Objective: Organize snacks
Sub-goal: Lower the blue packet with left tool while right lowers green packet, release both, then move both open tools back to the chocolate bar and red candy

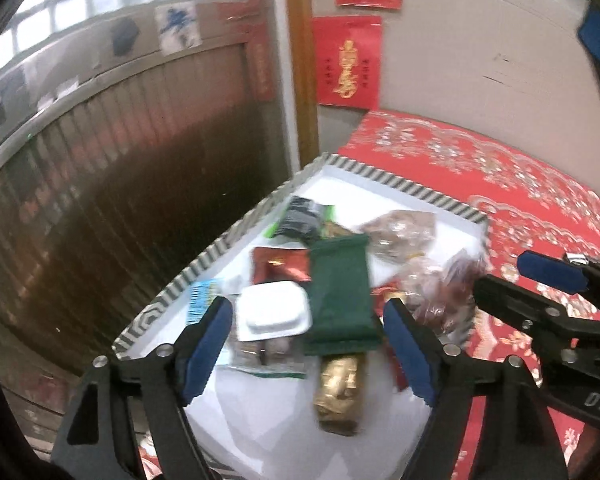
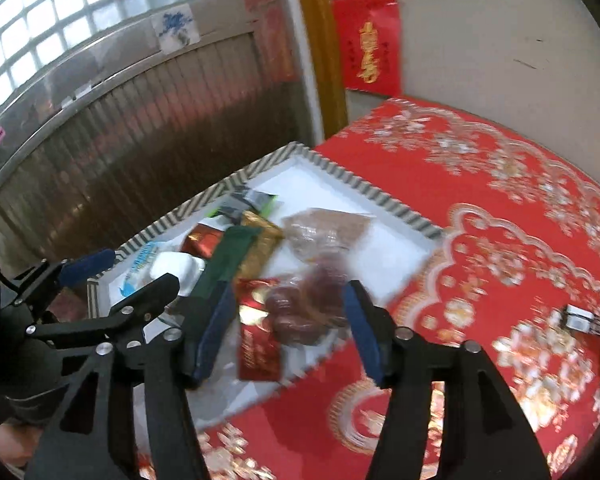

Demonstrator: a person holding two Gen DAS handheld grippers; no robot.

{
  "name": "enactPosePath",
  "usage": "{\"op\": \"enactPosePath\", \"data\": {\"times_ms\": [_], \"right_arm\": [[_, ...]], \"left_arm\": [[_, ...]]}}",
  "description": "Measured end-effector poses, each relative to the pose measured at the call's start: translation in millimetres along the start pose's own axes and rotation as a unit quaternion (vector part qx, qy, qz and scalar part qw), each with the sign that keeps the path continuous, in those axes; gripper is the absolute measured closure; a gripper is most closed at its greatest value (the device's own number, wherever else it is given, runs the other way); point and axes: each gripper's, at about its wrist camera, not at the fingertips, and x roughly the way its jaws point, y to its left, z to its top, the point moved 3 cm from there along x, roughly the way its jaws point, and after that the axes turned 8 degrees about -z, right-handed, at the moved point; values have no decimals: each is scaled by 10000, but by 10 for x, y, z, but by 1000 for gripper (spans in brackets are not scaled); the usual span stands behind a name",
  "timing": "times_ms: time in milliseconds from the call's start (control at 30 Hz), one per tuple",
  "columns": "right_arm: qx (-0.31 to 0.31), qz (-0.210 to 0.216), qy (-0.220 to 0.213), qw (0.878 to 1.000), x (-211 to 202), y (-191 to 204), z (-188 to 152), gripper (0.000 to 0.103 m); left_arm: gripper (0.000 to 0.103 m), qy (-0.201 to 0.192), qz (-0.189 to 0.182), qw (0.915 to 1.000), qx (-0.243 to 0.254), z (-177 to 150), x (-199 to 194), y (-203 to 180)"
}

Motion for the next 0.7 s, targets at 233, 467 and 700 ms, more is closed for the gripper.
{"op": "enactPosePath", "data": {"times_ms": [233, 467, 700], "right_arm": [[202, -315, 1, 9993, -321, -531, -189, 41], [643, -954, 161, 9932, -593, -1411, -537, 41], [1059, -1522, 306, 9822, -849, -2256, -824, 41]], "left_arm": [[19, -1, -387, 9988, 315, -4, -68, -602], [19, 151, -967, 9918, 817, -9, -17, -1434], [19, 405, -1779, 9699, 1613, 7, 156, -2414]]}}
